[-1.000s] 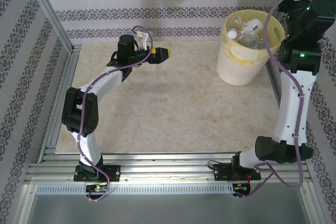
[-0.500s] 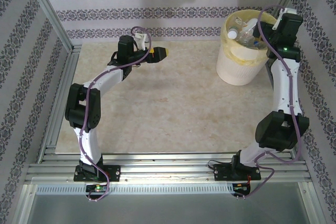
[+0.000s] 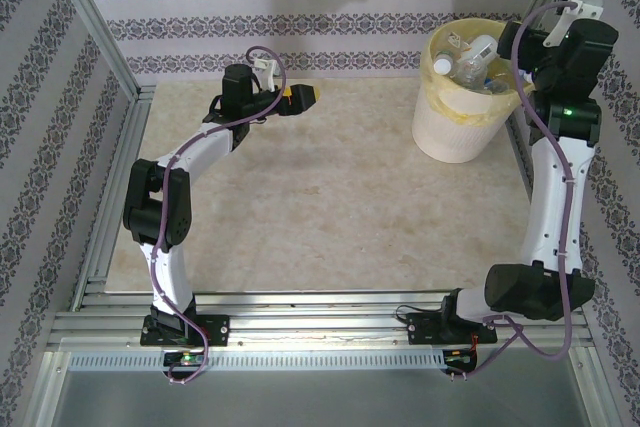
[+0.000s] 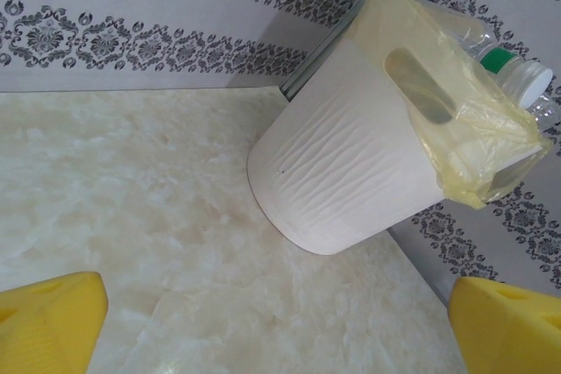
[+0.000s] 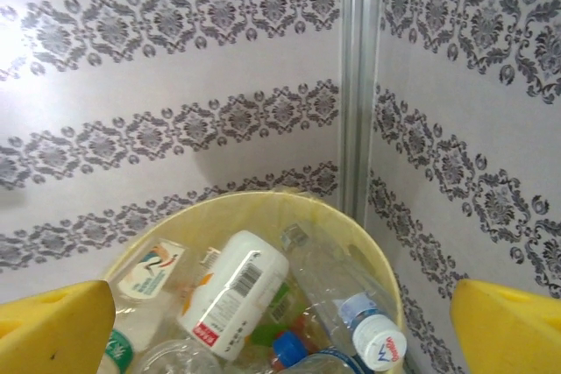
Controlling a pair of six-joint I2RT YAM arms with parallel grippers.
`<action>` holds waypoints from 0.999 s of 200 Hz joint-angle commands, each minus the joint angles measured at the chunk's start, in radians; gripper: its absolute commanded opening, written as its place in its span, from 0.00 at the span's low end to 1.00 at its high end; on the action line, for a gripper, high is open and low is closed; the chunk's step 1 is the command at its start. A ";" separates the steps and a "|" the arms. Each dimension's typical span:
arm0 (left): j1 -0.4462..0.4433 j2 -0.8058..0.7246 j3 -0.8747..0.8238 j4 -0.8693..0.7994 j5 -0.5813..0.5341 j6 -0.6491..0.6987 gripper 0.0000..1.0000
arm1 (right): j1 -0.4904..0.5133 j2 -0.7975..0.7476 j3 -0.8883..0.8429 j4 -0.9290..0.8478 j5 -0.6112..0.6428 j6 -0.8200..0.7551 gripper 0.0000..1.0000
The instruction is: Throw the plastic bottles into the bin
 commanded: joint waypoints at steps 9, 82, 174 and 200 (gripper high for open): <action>0.031 -0.060 -0.036 0.049 -0.040 0.023 1.00 | -0.009 -0.039 0.020 -0.076 -0.089 0.042 0.98; 0.057 -0.197 -0.167 0.004 -0.206 0.149 1.00 | 0.006 -0.175 -0.017 -0.169 -0.166 0.050 0.98; 0.070 -0.511 -0.467 -0.053 -0.521 0.225 1.00 | 0.012 -0.365 -0.102 -0.343 -0.343 0.047 0.98; 0.070 -0.677 -0.583 -0.158 -0.622 0.258 1.00 | 0.013 -0.409 -0.169 -0.331 -0.398 0.077 0.98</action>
